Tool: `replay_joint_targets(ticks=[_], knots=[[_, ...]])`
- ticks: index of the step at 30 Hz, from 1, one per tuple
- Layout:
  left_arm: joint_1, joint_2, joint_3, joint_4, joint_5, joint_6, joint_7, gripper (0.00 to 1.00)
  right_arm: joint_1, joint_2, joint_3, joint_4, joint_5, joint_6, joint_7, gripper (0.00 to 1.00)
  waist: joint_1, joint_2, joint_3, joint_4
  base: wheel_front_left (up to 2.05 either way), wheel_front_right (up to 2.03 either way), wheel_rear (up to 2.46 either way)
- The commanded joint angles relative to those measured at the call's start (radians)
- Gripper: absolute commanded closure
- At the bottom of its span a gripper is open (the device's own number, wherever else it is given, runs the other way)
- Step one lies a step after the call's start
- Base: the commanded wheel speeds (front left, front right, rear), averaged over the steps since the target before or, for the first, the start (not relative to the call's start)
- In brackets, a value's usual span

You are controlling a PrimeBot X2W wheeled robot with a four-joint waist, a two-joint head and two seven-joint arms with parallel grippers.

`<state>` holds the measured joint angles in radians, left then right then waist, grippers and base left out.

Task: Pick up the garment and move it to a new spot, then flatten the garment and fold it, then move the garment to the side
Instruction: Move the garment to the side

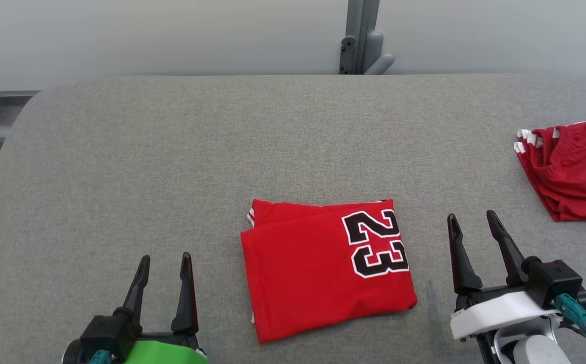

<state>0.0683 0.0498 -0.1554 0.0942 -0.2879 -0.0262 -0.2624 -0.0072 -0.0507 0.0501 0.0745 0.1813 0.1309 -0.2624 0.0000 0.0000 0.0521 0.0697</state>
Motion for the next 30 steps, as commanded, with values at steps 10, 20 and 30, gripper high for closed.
replay_joint_targets(ticks=[10,20,30], knots=[[-0.033,0.002,-0.019,0.005,-0.006,0.007,-0.003,0.0,-0.132,-0.082,0.05,0.159,0.061,0.0,0.27,0.0,0.0,0.0,0.032,0.046,0.0,0.0,0.0],[-0.052,0.002,-0.034,0.002,-0.028,0.018,-0.003,0.0,-0.227,-0.227,0.192,0.23,0.296,0.0,0.538,0.0,0.0,0.0,0.076,0.116,0.0,0.0,0.0],[-0.07,0.002,-0.04,0.001,-0.043,0.026,-0.003,0.0,-0.293,-0.302,0.252,0.299,0.463,0.0,0.68,0.0,0.0,0.0,0.111,0.176,0.0,0.0,0.0]])
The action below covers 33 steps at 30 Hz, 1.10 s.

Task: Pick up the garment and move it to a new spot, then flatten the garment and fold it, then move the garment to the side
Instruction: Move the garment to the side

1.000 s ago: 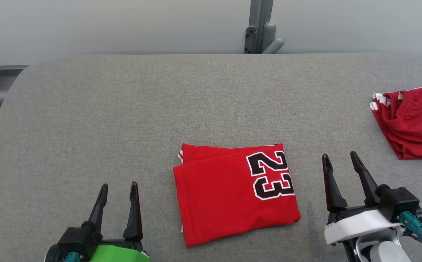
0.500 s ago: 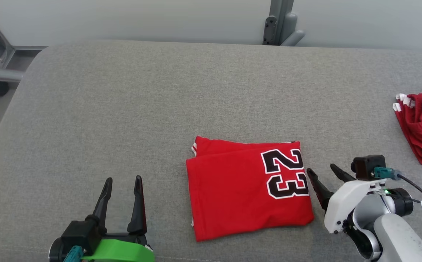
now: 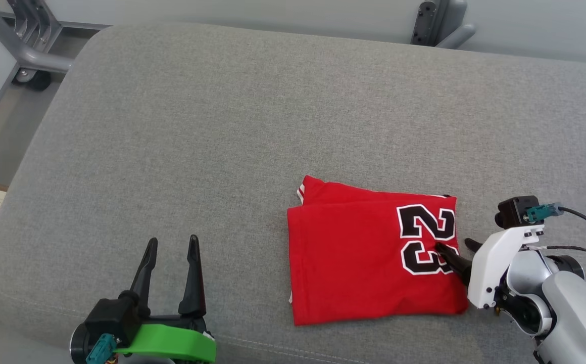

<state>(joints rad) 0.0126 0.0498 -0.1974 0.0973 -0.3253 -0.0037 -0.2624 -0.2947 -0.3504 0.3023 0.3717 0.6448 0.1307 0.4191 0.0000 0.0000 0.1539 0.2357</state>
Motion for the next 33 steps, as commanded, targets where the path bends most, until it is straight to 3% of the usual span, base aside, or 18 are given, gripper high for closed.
replay_joint_targets(ticks=[1,2,4,6,7,15,30,33], knots=[[-0.014,0.002,0.002,-0.003,-0.007,0.004,-0.003,0.0,-0.01,-0.005,0.006,0.006,0.013,0.0,0.008,0.0,0.0,0.0,0.011,0.011,0.0,0.0,0.0],[-0.015,0.002,0.001,-0.003,-0.007,0.005,-0.003,0.0,-0.017,-0.008,0.012,0.011,0.027,0.0,0.016,0.0,0.0,0.0,0.013,0.012,0.0,0.0,0.0],[-0.016,0.002,0.002,-0.004,-0.009,0.006,-0.003,0.0,-0.028,-0.015,0.024,0.019,0.052,0.0,0.024,0.35,0.0,0.0,0.016,0.012,0.0,0.0,0.0],[-0.018,0.002,0.003,-0.006,-0.009,0.007,-0.003,0.0,-0.04,-0.02,0.034,0.023,0.067,0.0,0.016,0.75,0.0,0.0,0.018,0.009,0.0,0.0,0.0],[-0.02,0.002,0.003,-0.007,-0.008,0.007,-0.003,0.0,-0.047,-0.022,0.039,0.022,0.074,0.0,0.006,1.0,0.0,0.0,0.019,0.006,0.0,0.0,0.0],[-0.026,0.002,-0.001,-0.014,0.009,0.002,-0.003,0.0,-0.098,-0.061,0.059,0.0,0.1,0.0,-0.061,1.0,0.0,0.0,0.027,-0.069,0.0,0.0,0.0],[-0.079,0.002,-0.01,-0.009,0.062,-0.03,-0.003,0.0,-0.15,-0.117,-0.01,-0.003,0.08,0.0,-0.088,1.0,0.0,0.0,0.087,-0.391,0.0,0.0,0.0],[-0.09,0.002,-0.01,-0.003,0.073,-0.038,-0.003,0.0,-0.152,-0.119,-0.027,-0.003,0.078,0.0,-0.094,1.0,0.0,0.0,0.101,-0.424,0.0,0.0,0.0]])
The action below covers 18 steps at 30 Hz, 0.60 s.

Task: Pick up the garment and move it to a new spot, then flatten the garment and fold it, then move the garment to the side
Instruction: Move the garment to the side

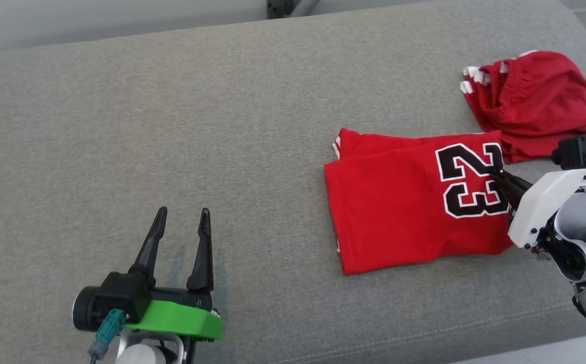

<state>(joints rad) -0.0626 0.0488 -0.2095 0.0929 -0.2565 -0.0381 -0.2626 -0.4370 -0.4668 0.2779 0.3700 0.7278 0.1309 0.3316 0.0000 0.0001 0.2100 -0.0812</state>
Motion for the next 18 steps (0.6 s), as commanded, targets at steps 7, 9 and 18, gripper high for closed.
replay_joint_targets(ticks=[7,9,18], knots=[[-0.046,0.004,-0.002,0.023,0.026,-0.022,-0.003,0.0,-0.021,0.013,-0.032,-0.004,-0.013,0.0,-0.015,1.0,0.0,-0.0001,0.07,-0.164,0.0,0.0,0.0],[-0.049,0.004,-0.005,0.029,0.025,-0.024,-0.003,0.0,-0.027,0.018,-0.036,-0.008,-0.015,0.0,-0.009,1.0,0.0,-0.0001,0.066,-0.165,0.0,0.0,0.0],[-0.023,0.004,-0.026,0.039,-0.016,-0.006,-0.003,0.0,-0.104,0.02,-0.091,-0.033,-0.073,0.0,0.034,1.0,0.0,-0.0001,0.016,-0.097,0.0,0.0,0.0]])
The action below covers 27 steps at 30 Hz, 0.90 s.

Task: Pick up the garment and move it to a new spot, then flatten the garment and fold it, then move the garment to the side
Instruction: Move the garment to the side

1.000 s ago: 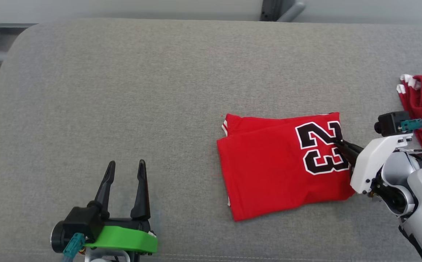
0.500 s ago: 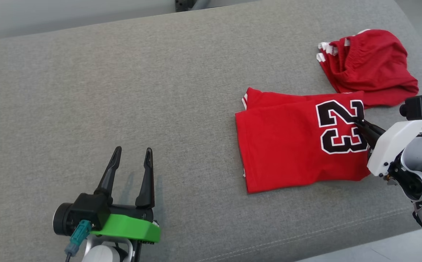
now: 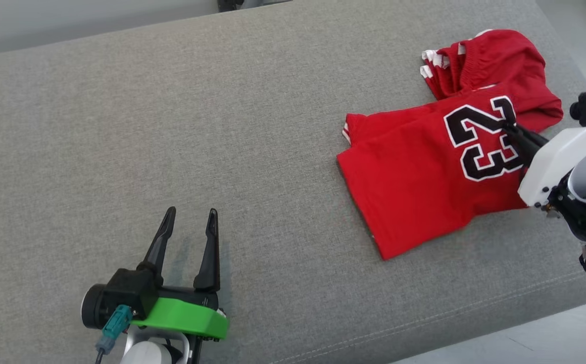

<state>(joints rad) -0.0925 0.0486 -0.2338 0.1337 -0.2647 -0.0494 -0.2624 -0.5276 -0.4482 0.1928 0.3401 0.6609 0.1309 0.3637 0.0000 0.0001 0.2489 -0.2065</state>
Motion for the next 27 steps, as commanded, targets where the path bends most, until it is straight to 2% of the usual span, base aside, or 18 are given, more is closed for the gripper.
replay_joint_targets(ticks=[1,7,15,27], knots=[[0.01,0.004,-0.003,-0.002,-0.011,0.006,-0.003,0.0,-0.029,0.003,-0.012,-0.005,-0.014,0.0,0.01,1.0,0.0,-0.0001,-0.027,0.038,0.0,0.0,0.0],[0.018,0.004,-0.011,-0.007,-0.023,0.018,-0.003,0.0,-0.125,0.007,-0.073,0.025,-0.07,0.0,0.049,1.0,0.0,-0.0001,-0.033,0.086,0.0,0.0,0.0],[0.018,0.004,-0.007,-0.013,-0.023,0.021,-0.003,0.0,-0.214,0.011,-0.205,0.144,-0.175,0.0,0.063,1.0,0.0,-0.0001,-0.018,0.121,0.0,0.0,0.0],[-0.018,0.004,0.004,-0.025,0.012,0.007,-0.003,0.0,-0.29,-0.024,-0.374,0.278,-0.304,0.0,-0.008,1.0,0.0,-0.0001,0.063,0.141,0.0,0.0,0.0]])
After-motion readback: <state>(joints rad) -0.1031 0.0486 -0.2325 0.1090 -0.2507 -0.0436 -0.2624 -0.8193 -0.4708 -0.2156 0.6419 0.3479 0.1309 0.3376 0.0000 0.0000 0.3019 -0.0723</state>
